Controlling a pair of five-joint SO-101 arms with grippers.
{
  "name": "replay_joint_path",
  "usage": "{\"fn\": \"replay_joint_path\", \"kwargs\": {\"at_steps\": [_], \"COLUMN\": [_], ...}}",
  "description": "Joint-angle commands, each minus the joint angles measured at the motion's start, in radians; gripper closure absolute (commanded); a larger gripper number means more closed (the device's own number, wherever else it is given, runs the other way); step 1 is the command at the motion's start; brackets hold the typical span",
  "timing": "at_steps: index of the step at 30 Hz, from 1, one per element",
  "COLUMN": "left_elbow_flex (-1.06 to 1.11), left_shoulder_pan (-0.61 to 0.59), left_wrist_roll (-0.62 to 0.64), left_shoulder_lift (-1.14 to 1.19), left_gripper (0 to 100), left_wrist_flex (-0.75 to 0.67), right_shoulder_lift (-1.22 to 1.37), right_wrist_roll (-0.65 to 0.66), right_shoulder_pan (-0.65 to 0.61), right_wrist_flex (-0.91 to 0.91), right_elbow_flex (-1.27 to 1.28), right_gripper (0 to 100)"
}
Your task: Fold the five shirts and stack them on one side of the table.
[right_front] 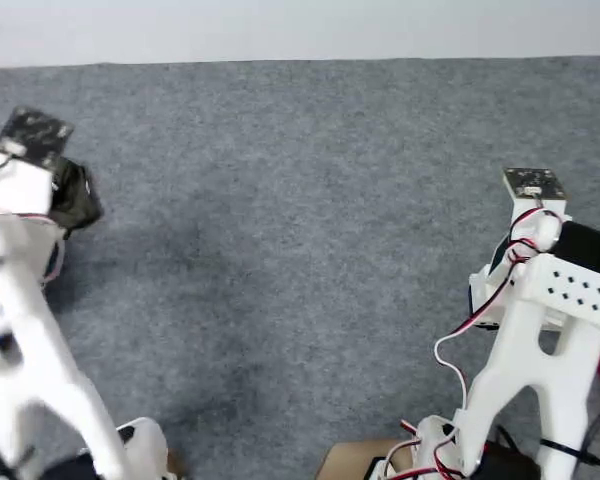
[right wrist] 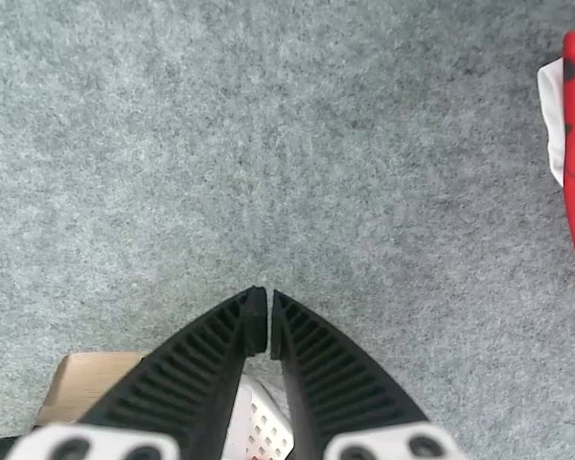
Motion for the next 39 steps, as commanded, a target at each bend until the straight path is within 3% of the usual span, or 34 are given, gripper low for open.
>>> {"fn": "replay_joint_path", "kwargs": {"at_steps": [1,11,28,31,35,39], "left_elbow_flex": [-0.127,-0.44,-0.438,-0.432,-0.421,-0.354], "left_shoulder_pan": [0.169,0.414,0.571,0.569,0.543,0.545], "left_wrist_roll": [0.104,0.305,0.423,0.419,0.414,0.299], "left_shoulder_lift": [-0.172,-0.203,-0.061,-0.008,0.052,0.084], "left_gripper": [100,100,100,100,100,100], "left_wrist_flex": [-0.028,-0.308,-0.407,-0.364,-0.203,-0.023], "right_shoulder_lift": [-0.042,-0.042,-0.042,-0.042,-0.042,-0.042], "right_wrist_roll": [0.014,0.015,0.015,0.015,0.015,0.015], "right_shoulder_pan": [-0.015,-0.012,-0.054,-0.114,-0.188,-0.208], "right_wrist_flex": [0.042,0.042,0.042,0.042,0.042,0.042], "right_elbow_flex": [-0.012,-0.006,-0.008,-0.011,-0.011,-0.011], "right_gripper": [98.9,98.9,98.9,98.9,98.9,98.9]}}
